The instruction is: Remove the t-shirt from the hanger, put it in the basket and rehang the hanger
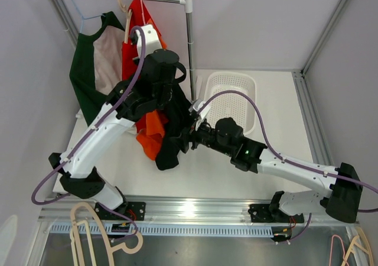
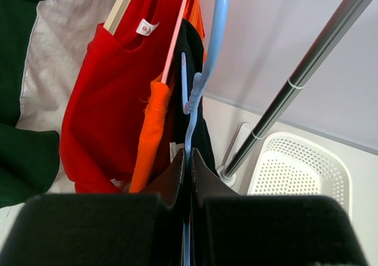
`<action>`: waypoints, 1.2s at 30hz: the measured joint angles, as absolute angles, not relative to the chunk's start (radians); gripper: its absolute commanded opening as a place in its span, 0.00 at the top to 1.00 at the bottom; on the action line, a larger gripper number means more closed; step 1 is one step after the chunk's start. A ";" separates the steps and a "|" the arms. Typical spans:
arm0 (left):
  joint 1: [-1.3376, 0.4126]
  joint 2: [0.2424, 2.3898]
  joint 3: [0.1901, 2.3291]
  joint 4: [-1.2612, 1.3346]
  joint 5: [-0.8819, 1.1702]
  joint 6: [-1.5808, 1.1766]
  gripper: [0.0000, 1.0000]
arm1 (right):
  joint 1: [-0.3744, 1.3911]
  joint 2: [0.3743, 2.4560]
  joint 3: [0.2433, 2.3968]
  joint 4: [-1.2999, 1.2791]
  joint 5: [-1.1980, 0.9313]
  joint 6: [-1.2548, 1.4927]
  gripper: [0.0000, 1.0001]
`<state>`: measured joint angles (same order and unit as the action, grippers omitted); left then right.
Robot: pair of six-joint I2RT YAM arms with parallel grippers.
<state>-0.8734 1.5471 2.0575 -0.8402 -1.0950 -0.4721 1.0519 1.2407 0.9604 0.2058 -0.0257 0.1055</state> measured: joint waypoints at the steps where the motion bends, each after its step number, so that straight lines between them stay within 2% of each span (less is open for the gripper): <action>1: -0.874 1.552 2.058 -0.839 -1.096 -0.471 0.99 | 1.056 1.243 0.960 0.207 -0.024 0.109 0.20; 4: -0.875 1.570 2.059 -0.832 -1.097 -0.471 0.99 | 1.071 1.244 0.960 0.216 -0.018 0.109 0.16; 6: -0.875 1.580 2.060 -0.825 -1.097 -0.471 0.99 | 1.085 1.244 0.960 0.218 -0.008 0.108 0.20; 7: -0.875 1.586 2.060 -0.823 -1.097 -0.471 0.99 | 1.092 1.244 0.960 0.218 -0.002 0.108 0.34; 8: -0.875 1.591 2.060 -0.822 -1.097 -0.471 0.99 | 1.098 1.244 0.960 0.218 0.004 0.104 0.44; 9: -0.875 1.596 2.060 -0.820 -1.096 -0.471 0.99 | 1.103 1.244 0.960 0.218 0.015 0.104 0.63; 11: -0.877 1.602 2.060 -0.817 -1.095 -0.471 0.99 | 1.107 1.246 0.961 0.218 0.034 0.105 0.80; 12: -0.879 1.603 2.060 -0.817 -1.095 -0.471 0.99 | 1.107 1.247 0.961 0.218 0.044 0.104 1.00; 21: -0.873 1.607 2.065 -0.696 -1.085 -0.363 0.99 | 1.131 1.206 0.951 0.192 0.107 0.112 1.00; 29: -0.813 1.757 2.202 -0.554 -1.078 -0.190 0.99 | 1.274 1.068 0.943 0.103 0.244 0.112 1.00; 36: -0.795 1.860 2.247 -0.523 -1.061 -0.124 0.99 | 1.399 1.048 0.913 0.058 0.367 0.123 1.00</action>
<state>-0.7948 1.8603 2.2467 -0.5232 -1.0607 -0.1238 1.3991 1.0481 0.9127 0.0578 0.3672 0.1230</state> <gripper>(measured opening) 0.012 0.032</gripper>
